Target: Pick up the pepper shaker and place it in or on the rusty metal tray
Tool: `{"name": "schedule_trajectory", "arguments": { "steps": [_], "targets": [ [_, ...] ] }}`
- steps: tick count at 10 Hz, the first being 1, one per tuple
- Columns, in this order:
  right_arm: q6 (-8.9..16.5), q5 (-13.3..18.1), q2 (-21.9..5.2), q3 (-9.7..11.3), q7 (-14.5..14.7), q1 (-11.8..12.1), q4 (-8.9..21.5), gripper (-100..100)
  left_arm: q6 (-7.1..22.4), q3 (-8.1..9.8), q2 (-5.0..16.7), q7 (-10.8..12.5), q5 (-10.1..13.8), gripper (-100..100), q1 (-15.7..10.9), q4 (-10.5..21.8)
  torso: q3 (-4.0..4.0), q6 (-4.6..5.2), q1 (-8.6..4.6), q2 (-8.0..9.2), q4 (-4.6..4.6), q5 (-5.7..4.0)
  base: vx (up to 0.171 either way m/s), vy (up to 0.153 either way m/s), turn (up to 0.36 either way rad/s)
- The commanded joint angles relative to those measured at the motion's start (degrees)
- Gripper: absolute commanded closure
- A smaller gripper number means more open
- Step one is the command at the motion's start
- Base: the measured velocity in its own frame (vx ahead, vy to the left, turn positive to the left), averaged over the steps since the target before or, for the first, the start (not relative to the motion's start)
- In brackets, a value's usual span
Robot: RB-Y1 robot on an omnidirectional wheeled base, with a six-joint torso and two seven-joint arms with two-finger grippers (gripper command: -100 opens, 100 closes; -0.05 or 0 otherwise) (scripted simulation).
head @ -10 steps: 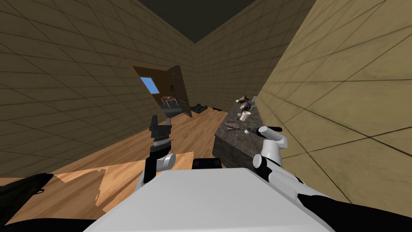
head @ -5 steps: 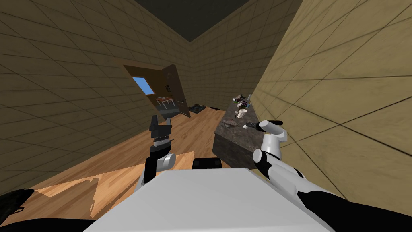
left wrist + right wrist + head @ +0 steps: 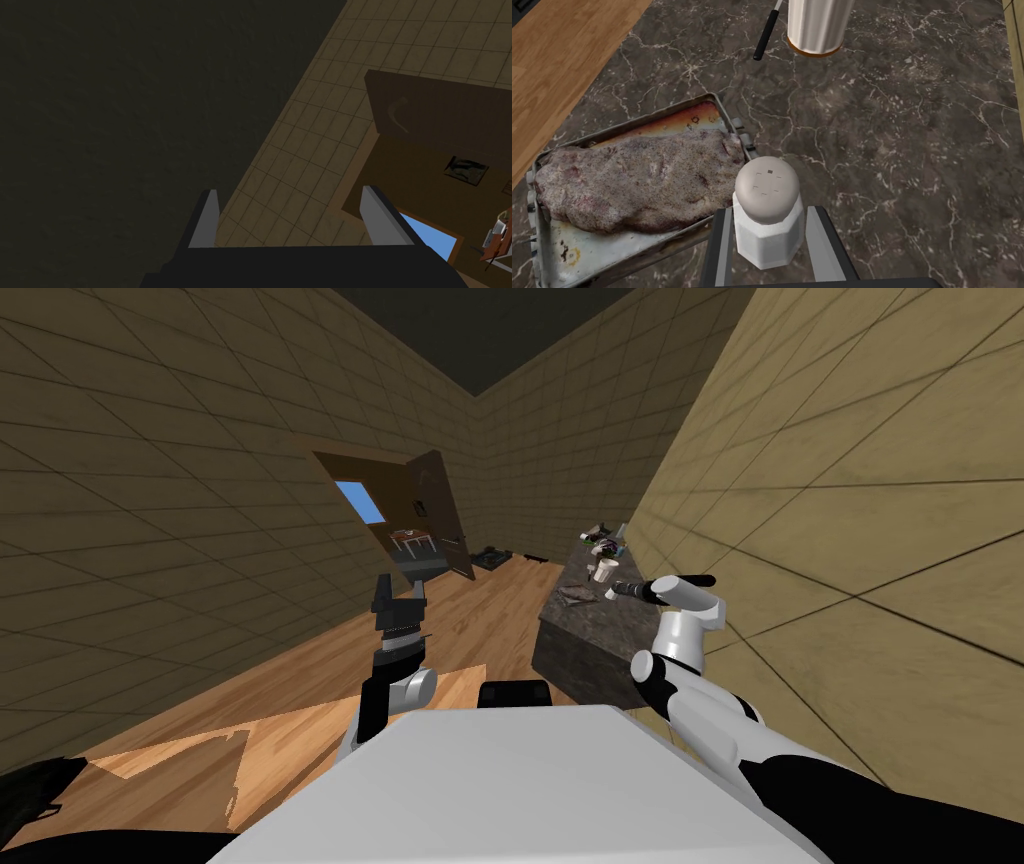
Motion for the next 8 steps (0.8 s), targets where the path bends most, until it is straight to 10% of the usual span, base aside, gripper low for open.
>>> {"name": "schedule_trajectory", "arguments": {
  "steps": [1,8],
  "targets": [
    [1.7,-0.2,-0.4,-0.1,-0.4,-0.5,-0.9,100,0.0,0.0,0.0,0.0,0.0,0,0.0,0.0,0.0,0.0,0.0,0.0,0.0,0.0,0.022,0.063,0.043],
    [6.7,4.1,-0.7,-1.0,-5.5,1.3,-3.4,100,0.0,0.0,0.0,0.0,0.0,0,0.0,0.0,-0.24,-0.01,-0.18,-0.38,-0.11,-0.07,0.063,0.057,0.138]
  ]
}}
